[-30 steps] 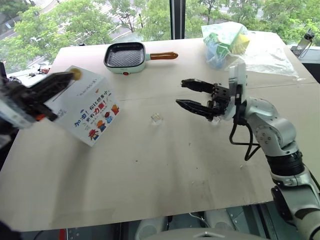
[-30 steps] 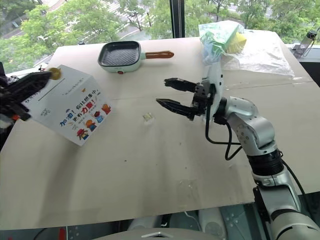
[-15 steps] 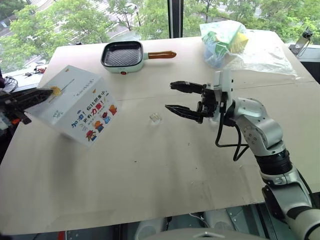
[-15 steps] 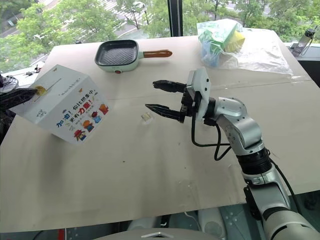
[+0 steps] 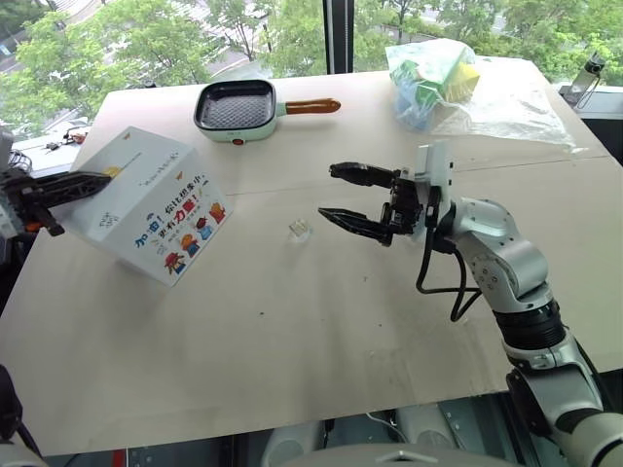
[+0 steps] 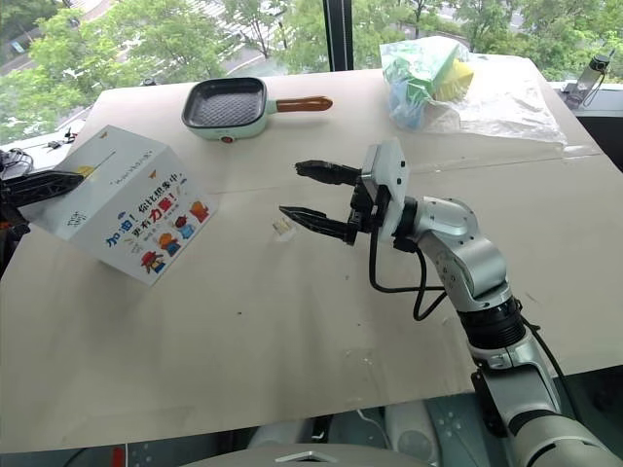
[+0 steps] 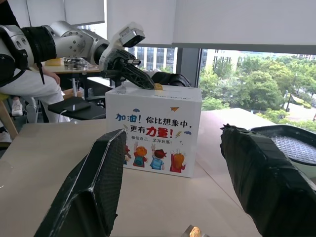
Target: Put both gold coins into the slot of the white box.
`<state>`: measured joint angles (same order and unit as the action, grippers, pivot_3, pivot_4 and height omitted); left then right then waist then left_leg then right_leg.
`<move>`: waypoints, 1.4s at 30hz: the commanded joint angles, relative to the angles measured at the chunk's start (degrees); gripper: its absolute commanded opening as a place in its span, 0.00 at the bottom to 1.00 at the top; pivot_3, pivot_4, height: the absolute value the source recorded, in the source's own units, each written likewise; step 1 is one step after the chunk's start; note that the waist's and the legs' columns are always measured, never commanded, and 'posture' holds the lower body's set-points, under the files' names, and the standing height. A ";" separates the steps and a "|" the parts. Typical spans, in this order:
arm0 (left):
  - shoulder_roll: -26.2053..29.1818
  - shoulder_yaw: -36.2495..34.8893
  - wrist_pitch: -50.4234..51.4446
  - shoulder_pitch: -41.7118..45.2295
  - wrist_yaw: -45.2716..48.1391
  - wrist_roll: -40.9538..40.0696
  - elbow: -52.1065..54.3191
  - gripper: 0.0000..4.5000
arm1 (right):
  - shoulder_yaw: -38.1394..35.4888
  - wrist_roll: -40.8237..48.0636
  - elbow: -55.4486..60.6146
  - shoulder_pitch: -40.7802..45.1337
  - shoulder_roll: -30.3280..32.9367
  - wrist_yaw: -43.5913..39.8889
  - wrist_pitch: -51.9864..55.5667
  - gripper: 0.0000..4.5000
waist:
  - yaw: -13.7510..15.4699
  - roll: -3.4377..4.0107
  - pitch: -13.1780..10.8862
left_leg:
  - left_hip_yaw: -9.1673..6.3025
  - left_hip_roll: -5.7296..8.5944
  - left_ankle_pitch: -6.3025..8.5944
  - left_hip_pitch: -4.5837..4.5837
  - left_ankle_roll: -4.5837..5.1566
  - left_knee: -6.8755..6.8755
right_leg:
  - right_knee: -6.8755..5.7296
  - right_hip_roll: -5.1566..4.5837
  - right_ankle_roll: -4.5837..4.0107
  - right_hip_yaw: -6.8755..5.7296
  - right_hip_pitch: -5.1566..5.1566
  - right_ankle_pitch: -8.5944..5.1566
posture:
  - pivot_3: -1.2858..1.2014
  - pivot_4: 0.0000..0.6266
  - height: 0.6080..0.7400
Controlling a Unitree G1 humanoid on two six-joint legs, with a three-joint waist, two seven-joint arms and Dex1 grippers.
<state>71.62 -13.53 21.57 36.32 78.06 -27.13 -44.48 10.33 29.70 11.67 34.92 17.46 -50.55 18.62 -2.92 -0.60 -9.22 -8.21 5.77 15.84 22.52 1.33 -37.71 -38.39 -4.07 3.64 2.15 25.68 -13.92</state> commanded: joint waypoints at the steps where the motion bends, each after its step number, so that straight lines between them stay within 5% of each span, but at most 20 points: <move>1: 0.43 0.43 -0.29 0.10 0.94 2.75 -1.21 0.12 | -1.11 0.70 3.01 -0.16 -0.60 0.66 -0.25 0.74 | -0.23 0.00 0.00 | 0.00 0.00 0.00 0.00 0.00 -0.09 | -0.09 0.00 0.00 0.01 0.01 0.00 | 0.52 0.24 0.85; 7: -1.51 -3.88 -6.57 0.30 -4.82 3.29 1.20 0.71 | 0.86 -2.76 1.64 -0.75 0.10 2.58 0.70 0.74 | -0.41 -0.02 0.01 | 0.03 0.03 0.00 0.01 0.00 -0.61 | -0.55 0.00 -0.01 0.04 -0.02 0.01 | 0.52 0.24 0.85; 12: -2.78 -13.96 5.64 -7.36 -4.77 -7.85 26.08 0.71 | 7.07 -13.89 -7.82 -0.63 -2.50 7.39 -2.16 0.74 | -0.54 -0.48 0.12 | -0.01 0.00 -0.02 0.06 -0.04 -0.68 | -0.60 0.04 -0.09 0.01 -0.02 0.08 | 0.52 0.24 0.85; 16: -6.76 -22.27 16.80 -29.82 -5.87 -14.74 59.80 0.71 | 11.19 -21.45 -22.37 4.26 -10.16 13.07 -4.04 0.74 | -1.52 -0.31 0.04 | 0.20 0.01 -0.01 0.09 -0.03 -0.60 | -0.42 -0.03 -0.08 0.20 0.06 0.08 | 0.52 0.24 0.85; 23: -17.38 -27.43 21.00 -44.50 -19.77 -13.62 77.14 0.71 | 11.50 -27.35 -33.50 8.19 -17.31 18.41 -7.99 0.74 | -1.94 -0.30 0.03 | 0.19 -0.12 0.03 -0.03 -0.14 -0.52 | -0.54 0.15 -0.24 0.19 0.21 0.16 | 0.52 0.24 0.85; 32: -26.52 -33.04 24.80 -53.56 -31.09 -16.56 85.04 0.71 | 11.00 -29.91 -37.63 8.39 -20.85 19.72 -9.68 0.74 | -0.47 -0.35 0.06 | 0.21 -0.11 0.03 -0.19 -0.14 -0.61 | -0.50 0.14 -0.29 0.15 -0.07 0.21 | 0.52 0.24 0.85; 35: -26.96 -32.48 24.70 -54.17 -32.54 -17.21 85.45 0.73 | 10.31 -30.50 -39.34 8.73 -21.97 21.07 -9.94 0.53 | -0.46 -0.35 0.07 | 0.21 -0.11 0.03 -0.30 -0.15 -0.60 | -0.54 0.15 -0.30 0.15 -0.11 0.21 | 0.52 0.24 0.85; 39: -26.22 -31.65 24.98 -53.69 -33.94 -18.27 85.17 0.73 | 9.80 -30.82 -40.35 9.08 -22.35 21.02 -10.00 0.09 | -0.47 -0.35 0.07 | 0.23 -0.11 0.03 -0.37 -0.15 -0.58 | -0.54 0.16 -0.31 0.17 -0.13 0.21 | 0.52 0.24 0.85; 42: -25.77 -30.84 25.10 -53.18 -34.82 -18.76 84.97 0.73 | 9.77 -31.13 -40.30 8.99 -22.29 20.54 -9.40 0.02 | -0.55 -0.36 0.07 | 0.24 -0.11 0.04 -0.38 -0.16 -0.59 | -0.54 0.16 -0.31 0.18 -0.13 0.22 | 0.52 0.24 0.85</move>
<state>44.99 -44.31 47.02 -17.36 43.91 -45.02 39.46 20.73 -1.60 -29.79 42.69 -3.91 -29.69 9.71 -3.48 -0.96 -9.15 -7.96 5.66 15.87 22.13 1.17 -38.29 -38.93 -3.91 3.32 2.34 25.56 -13.71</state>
